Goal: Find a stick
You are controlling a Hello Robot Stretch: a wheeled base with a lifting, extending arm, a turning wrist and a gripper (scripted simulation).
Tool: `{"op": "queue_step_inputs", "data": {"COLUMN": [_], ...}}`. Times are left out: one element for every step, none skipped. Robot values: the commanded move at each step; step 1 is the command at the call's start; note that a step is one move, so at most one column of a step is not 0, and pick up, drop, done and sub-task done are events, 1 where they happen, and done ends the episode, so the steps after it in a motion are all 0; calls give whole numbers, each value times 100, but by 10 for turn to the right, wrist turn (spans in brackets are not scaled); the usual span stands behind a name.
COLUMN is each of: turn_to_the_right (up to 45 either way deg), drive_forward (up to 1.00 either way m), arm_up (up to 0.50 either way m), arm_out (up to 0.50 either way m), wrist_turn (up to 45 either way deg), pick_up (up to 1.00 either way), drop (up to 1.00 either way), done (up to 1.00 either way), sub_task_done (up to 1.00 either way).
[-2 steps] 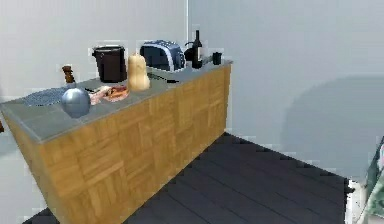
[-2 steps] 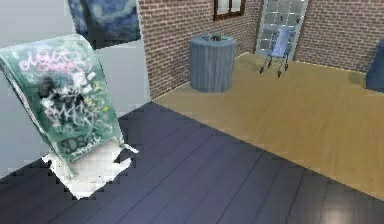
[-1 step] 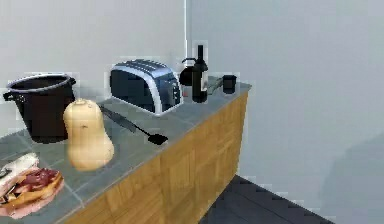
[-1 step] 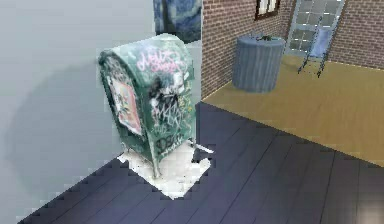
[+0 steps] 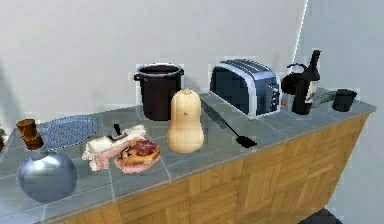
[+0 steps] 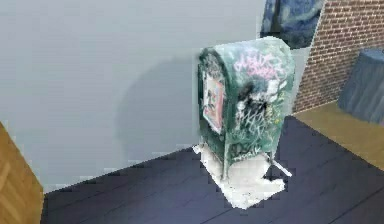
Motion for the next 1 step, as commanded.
{"op": "queue_step_inputs", "data": {"turn_to_the_right": [0], "drive_forward": [0], "arm_up": [0], "arm_out": [0], "wrist_turn": [0], "pick_up": [0], "drop": [0], "done": [100], "sub_task_done": [0]}}
